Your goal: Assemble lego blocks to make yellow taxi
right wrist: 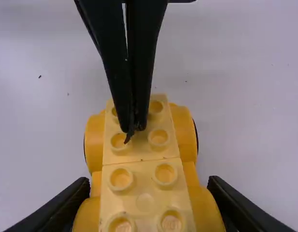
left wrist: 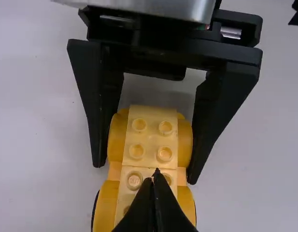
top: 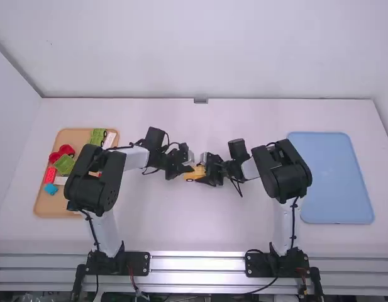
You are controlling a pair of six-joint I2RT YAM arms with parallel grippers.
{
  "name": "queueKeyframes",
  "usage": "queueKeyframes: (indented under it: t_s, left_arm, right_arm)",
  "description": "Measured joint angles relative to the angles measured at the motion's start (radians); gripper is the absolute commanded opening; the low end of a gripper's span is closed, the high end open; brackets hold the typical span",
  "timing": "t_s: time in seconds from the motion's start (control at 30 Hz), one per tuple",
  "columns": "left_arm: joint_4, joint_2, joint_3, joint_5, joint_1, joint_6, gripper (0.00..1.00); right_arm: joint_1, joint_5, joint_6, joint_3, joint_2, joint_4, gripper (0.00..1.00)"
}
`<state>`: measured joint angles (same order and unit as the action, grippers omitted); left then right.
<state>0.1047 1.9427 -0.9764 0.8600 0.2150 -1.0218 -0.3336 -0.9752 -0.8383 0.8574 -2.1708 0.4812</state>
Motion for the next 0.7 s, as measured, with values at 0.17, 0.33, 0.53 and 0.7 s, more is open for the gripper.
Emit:
queueKeyframes:
  t_s: [0.17,0.33,0.53,0.7]
  left_arm:
    - [0.136,-0.011,-0.051,-0.031,0.002,-0.016,0.99]
    - [0.251,-0.051,-0.121,-0.137,-0.002,-0.018,0.99]
    - [0.274,-0.192,-0.202,-0.216,-0.016,-0.018,0.99]
    - [0.297,-0.238,-0.210,-0.243,-0.016,0.003,0.99]
  right_arm:
    - [-0.003,0.033,0.000,0.005,0.000,-0.002,0.67]
    - [0.002,0.044,0.002,0.016,0.000,-0.010,0.72]
    - [0.000,0.040,0.051,0.029,0.000,-0.022,0.83]
    - [-0.013,0.040,0.080,0.048,0.000,-0.021,0.75]
